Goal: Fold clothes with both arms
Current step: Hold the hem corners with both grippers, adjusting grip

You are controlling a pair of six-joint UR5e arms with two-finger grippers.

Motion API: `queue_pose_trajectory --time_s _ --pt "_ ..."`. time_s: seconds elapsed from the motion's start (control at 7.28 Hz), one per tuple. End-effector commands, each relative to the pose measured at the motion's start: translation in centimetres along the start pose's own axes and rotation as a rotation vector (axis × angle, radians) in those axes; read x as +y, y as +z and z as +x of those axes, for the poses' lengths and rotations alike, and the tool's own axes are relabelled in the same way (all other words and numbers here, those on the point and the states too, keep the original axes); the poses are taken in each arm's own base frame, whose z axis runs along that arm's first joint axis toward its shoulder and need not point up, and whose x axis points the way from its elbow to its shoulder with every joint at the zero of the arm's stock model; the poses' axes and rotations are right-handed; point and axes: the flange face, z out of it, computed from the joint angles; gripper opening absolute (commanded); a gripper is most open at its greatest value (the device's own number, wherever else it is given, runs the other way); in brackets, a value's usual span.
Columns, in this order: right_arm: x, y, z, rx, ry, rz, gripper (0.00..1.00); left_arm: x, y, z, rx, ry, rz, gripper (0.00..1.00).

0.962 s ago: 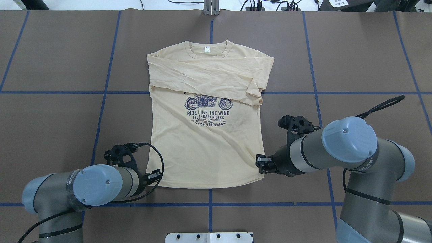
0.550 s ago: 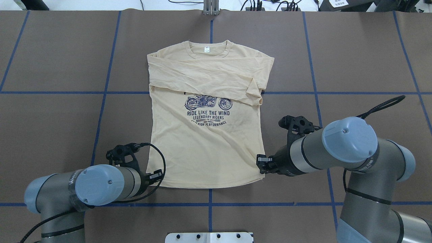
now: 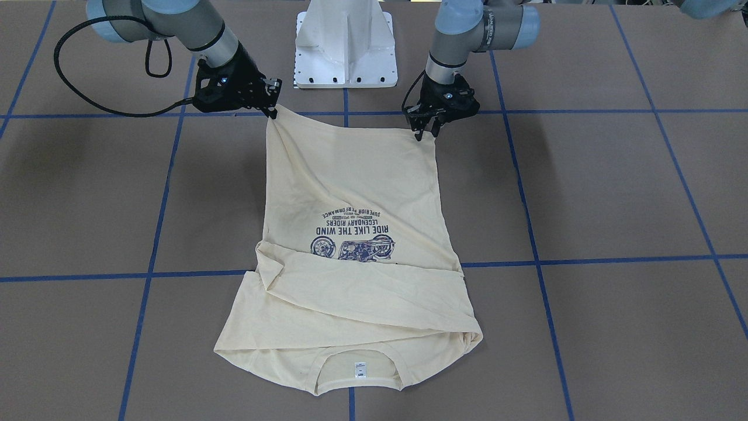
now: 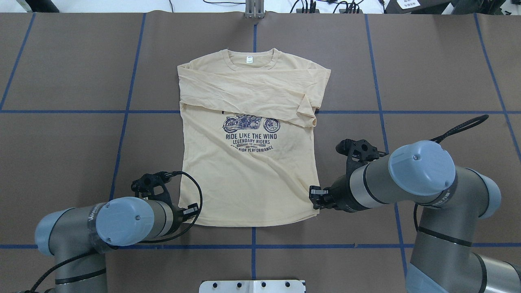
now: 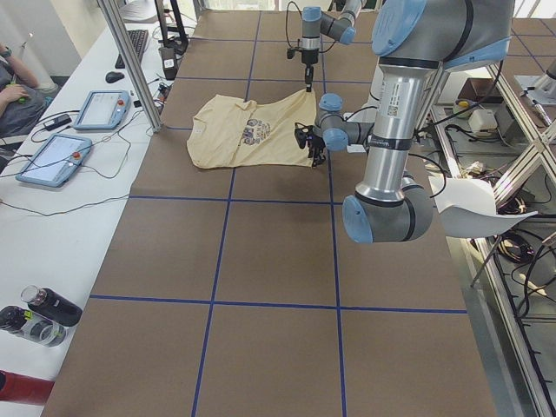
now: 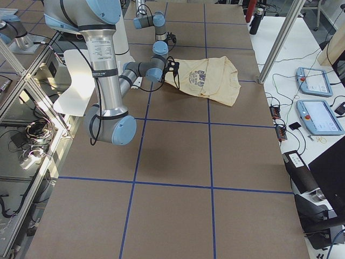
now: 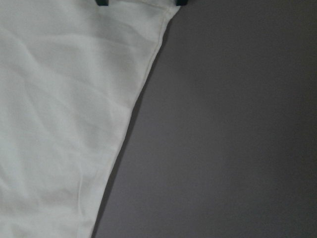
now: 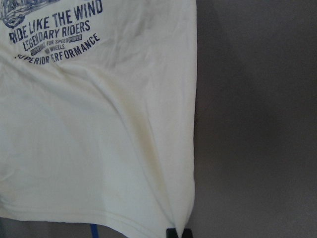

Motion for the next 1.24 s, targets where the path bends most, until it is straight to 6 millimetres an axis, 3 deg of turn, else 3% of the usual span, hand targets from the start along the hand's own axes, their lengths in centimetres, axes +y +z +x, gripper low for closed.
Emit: queue_pose_trajectory --time_s 0.0,0.27,0.41,0.55,0.69,1.1 --pt "-0.1 0.0 0.1 0.002 0.002 0.000 0.00 0.0 -0.5 0.2 0.008 -0.001 -0.003 0.00" --pt "0.0 0.0 0.3 0.005 0.001 0.000 0.00 -0.4 -1.5 0.8 0.029 -0.006 -0.002 0.00" --pt "0.0 0.1 0.3 0.006 0.001 -0.001 0.00 -0.9 -1.6 0.6 0.028 -0.012 0.005 0.25" --pt "0.0 0.1 0.2 0.005 0.001 -0.001 0.00 -1.4 -1.6 0.5 0.024 -0.015 0.013 0.76" --pt "0.0 0.2 0.3 0.006 0.001 -0.001 0.00 -1.4 -1.3 0.2 -0.003 -0.007 0.018 0.95" --pt "-0.1 0.4 0.4 0.010 0.003 -0.001 0.00 -1.0 -0.6 -0.3 -0.059 -0.002 0.022 0.97"
